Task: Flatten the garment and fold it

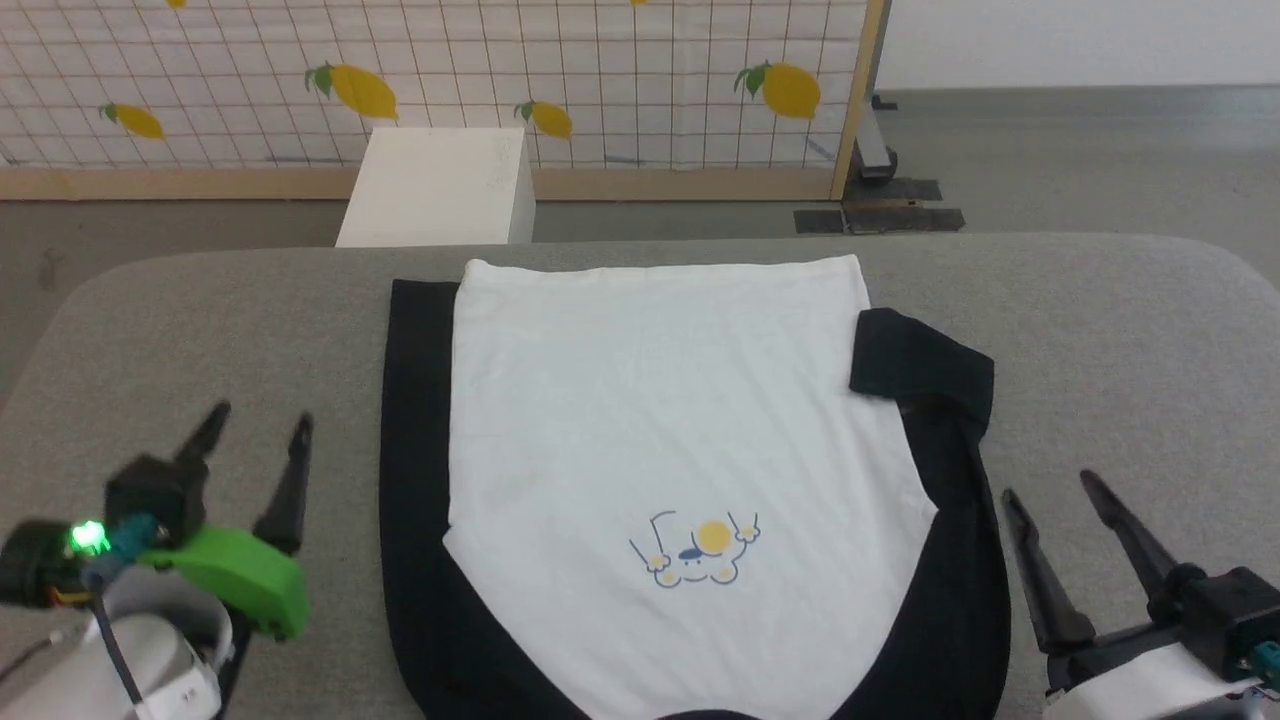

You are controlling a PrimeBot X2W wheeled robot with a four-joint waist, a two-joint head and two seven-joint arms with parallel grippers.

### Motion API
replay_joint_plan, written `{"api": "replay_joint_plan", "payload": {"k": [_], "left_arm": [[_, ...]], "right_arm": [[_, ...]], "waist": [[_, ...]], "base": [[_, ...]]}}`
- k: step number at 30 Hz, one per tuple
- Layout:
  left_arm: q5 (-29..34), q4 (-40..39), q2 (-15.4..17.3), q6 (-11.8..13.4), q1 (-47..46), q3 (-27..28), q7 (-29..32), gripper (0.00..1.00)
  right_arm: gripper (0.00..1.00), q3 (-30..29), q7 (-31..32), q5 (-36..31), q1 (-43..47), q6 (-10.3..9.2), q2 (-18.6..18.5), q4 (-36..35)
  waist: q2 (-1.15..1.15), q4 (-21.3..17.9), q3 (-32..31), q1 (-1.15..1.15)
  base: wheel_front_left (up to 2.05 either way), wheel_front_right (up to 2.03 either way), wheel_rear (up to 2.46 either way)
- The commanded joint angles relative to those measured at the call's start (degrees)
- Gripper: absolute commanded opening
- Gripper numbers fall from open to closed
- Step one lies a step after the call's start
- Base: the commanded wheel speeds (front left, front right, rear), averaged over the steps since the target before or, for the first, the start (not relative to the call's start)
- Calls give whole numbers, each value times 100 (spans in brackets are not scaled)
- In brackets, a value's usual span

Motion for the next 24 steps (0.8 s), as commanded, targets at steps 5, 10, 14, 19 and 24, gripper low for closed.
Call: {"api": "replay_joint_plan", "payload": {"k": [5, 10, 14, 19, 24], "left_arm": [[137, 195, 113, -133, -1207, 354, 167, 100], [238, 619, 134, -478, -2363, 468, 567, 100], [15, 1207, -10, -829, -3263, 564, 1135, 100], [-142, 2107, -59, -1423, -4218, 361, 2275, 100], [-414, 2827, -82, -1871, -4995, 225, 3575, 100]], "right_arm": [[100, -338, -455, -174, -306, -10, 629, -417], [100, -453, -673, -292, -545, -10, 976, -732], [100, -400, -719, -299, -730, -10, 1109, -916], [100, -250, -726, -391, -1010, -10, 1166, -1190], [100, -150, -727, -560, -1195, -10, 1179, -1335]], "waist": [[0, -270, 724, 0], [0, -501, 1399, 0], [0, -669, 1953, 0], [0, -933, 2520, 0], [0, -1153, 2970, 0]], "base": [[0, 0, 0], [0, 0, 0], [0, 0, 0], [0, 0, 0], [0, 0, 0]]}}
